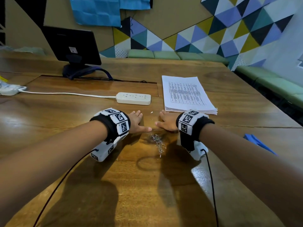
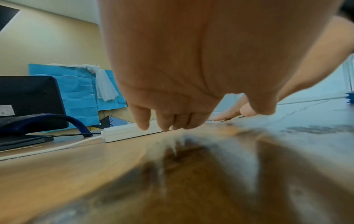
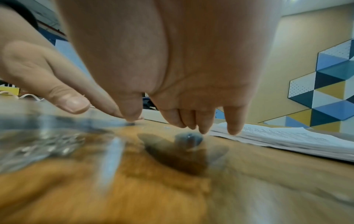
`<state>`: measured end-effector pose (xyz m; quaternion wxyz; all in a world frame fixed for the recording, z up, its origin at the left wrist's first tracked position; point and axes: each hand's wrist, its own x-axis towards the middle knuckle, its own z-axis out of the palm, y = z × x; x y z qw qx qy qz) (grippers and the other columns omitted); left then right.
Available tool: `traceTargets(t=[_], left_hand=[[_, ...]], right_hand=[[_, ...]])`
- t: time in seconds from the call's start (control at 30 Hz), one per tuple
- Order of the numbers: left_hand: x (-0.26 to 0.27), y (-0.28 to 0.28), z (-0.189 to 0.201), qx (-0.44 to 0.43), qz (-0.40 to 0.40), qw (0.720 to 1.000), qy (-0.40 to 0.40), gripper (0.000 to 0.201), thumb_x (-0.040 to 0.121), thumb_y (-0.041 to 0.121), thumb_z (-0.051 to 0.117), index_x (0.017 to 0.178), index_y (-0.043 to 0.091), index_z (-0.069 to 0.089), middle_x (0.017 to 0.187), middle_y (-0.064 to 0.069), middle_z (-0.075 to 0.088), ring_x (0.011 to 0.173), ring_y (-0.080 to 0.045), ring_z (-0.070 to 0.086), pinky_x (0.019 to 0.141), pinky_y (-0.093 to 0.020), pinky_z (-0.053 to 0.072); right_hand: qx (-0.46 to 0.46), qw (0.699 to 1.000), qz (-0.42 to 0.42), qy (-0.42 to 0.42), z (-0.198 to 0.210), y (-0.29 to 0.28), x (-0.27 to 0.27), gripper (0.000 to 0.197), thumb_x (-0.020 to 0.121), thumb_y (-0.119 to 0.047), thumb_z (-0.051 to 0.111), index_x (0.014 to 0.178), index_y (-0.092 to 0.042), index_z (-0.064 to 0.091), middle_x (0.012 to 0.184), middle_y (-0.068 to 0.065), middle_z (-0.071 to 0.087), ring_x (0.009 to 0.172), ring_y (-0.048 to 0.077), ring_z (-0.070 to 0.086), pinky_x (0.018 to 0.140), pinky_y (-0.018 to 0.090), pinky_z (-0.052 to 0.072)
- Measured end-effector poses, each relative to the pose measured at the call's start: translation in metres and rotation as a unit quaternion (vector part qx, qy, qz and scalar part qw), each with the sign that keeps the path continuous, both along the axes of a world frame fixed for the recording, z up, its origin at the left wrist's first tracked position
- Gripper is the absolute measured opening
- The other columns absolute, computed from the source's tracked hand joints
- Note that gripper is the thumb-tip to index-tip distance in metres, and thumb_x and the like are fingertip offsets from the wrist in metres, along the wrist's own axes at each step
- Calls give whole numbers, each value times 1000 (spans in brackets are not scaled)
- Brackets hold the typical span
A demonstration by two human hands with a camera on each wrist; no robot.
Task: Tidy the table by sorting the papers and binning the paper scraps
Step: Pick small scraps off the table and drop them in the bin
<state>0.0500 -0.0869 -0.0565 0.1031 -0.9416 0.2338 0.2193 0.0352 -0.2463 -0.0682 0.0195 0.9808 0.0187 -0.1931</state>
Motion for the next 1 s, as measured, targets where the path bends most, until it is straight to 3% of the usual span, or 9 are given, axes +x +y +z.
traceTargets(t=[0.23, 0.4, 0.6, 0.8, 0.9, 1.0], left_hand=[[15, 15, -4, 35, 51, 998, -24, 99, 85, 72, 27, 150, 1, 4, 159, -14, 2, 147, -26, 12, 119, -40, 15], [3, 5, -10, 40, 64, 997, -27, 102, 84, 73, 26, 149, -1, -1, 159, -16, -3, 148, -27, 5, 119, -39, 10], [-22, 2, -14, -28, 1, 1000, -4, 97, 86, 70, 27, 149, 4, -4, 158, -14, -9, 148, -24, 0, 119, -38, 8], [-58, -5, -7, -42, -74, 996, 37, 95, 87, 69, 28, 149, 9, -13, 158, -8, -17, 148, -19, -5, 119, -37, 7], [-76, -7, -5, -35, -93, 994, 55, 93, 87, 68, 28, 149, 11, -13, 157, -4, -19, 147, -17, -6, 119, -36, 7], [-81, -4, -4, -69, -101, 989, 82, 90, 88, 67, 28, 150, 13, -9, 158, -1, -17, 148, -15, -4, 119, -35, 7]], right_hand=[[-9, 1000, 26, -6, 5, 15, 23, 60, 102, -32, 32, 151, -8, 8, 161, 4, 3, 146, 27, 19, 119, 38, 18], [-20, 999, 43, 3, 5, 21, 20, 57, 102, -30, 30, 150, -5, 11, 160, 8, 7, 146, 26, 17, 119, 39, 18], [9, 993, 111, 31, 6, 23, -24, 59, 102, -28, 31, 150, -4, 6, 160, 10, 0, 148, 23, 9, 121, 37, 12], [7, 988, 133, 76, 10, 11, -62, 61, 103, -26, 28, 150, -4, -3, 159, 14, -6, 148, 24, 4, 116, 26, 4], [14, 984, 132, 122, 15, 5, -69, 56, 102, -17, 33, 148, 2, 7, 158, 20, 7, 145, 29, 18, 115, 31, 14], [56, 987, 114, 94, 26, -9, -77, 45, 100, -13, 38, 145, -9, 35, 138, 14, 49, 122, 25, 49, 107, 35, 34]])
